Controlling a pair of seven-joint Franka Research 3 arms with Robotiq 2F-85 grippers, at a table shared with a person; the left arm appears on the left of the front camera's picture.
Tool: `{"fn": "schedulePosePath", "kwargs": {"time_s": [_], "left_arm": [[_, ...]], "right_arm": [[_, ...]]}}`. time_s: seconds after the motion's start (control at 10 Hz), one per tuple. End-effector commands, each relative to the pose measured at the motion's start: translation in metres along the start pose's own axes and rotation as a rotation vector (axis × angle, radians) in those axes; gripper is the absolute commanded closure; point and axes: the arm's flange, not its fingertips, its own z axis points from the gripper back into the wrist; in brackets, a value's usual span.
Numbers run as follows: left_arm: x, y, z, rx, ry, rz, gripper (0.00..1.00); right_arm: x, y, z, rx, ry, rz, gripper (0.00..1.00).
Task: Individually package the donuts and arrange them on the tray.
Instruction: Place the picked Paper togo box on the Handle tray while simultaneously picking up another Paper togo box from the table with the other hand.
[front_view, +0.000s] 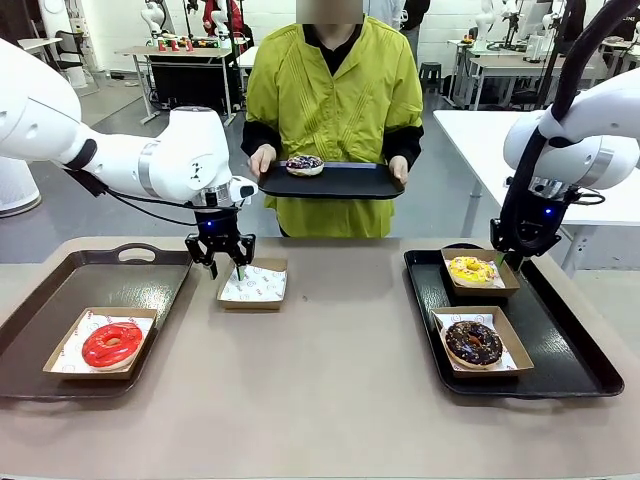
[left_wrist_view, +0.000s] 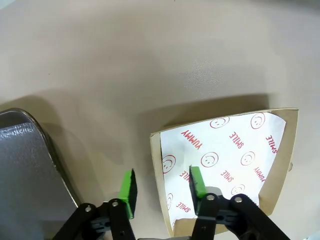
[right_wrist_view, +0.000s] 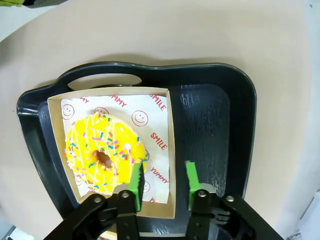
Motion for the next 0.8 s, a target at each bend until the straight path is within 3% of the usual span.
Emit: {"fn": "schedulePosePath", "kwargs": {"time_s": [0.0,0.1,0.2,0.7], "left_arm": [[0.0006,0.0012,0.0052,0.004,0.009,0.033,1.0],[0.0007,0.0012,0.0055,0.004,0.011,0.034,0.93],[0.0007,0.0014,0.0062,0.006,0.013,0.035,1.0],[-0.0004,0.0027,0.0122,0.009,0.018,0.044,1.0]], "right_arm": [[0.0051,-0.0013,0.0013,0.046,0.002,0.01,0.15],[0.0054,-0.0015,0.0017,0.05,0.002,0.007,0.05],[0.0056,-0.0015,0.002,0.052,0.003,0.005,0.0],[-0.0016,-0.0018,0.0113,0.072,-0.018,0.008,0.0]]}}
